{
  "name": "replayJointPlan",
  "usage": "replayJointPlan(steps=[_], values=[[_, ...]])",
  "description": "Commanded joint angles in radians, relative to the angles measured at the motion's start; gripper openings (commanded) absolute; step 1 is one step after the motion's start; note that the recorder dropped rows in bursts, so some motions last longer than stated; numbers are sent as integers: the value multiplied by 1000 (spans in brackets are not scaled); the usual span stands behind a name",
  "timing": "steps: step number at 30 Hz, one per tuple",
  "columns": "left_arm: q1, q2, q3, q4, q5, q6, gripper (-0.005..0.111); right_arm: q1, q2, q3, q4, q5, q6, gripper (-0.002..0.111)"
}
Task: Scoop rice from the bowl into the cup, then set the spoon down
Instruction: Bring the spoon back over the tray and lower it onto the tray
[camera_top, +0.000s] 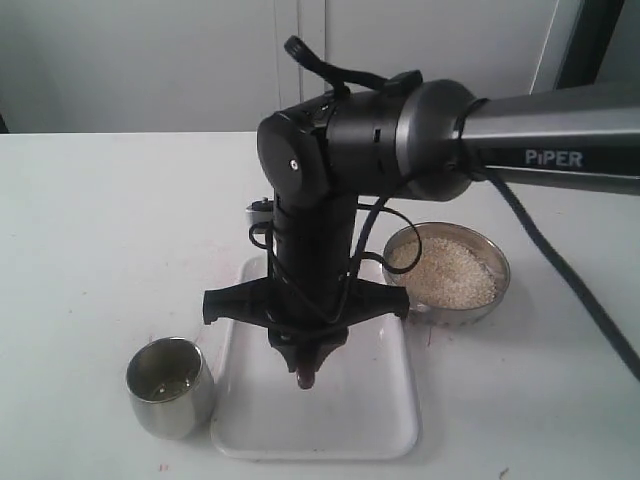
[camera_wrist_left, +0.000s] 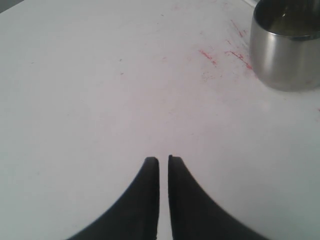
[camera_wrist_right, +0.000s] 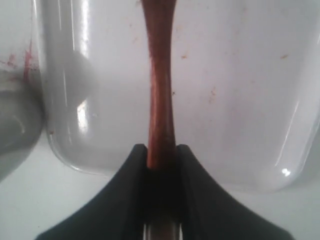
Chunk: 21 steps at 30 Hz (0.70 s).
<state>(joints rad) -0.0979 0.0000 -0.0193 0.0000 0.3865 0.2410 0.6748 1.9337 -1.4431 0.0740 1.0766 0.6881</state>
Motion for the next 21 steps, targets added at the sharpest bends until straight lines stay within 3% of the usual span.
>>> replayJointPlan(steps=[1,21], values=[[-5,0,9,-6,48,-6,14,-7,21,-6,-6,-31,42,0],[-5,0,9,-6,48,-6,14,-65,111,-10,-22,-1,14,0]])
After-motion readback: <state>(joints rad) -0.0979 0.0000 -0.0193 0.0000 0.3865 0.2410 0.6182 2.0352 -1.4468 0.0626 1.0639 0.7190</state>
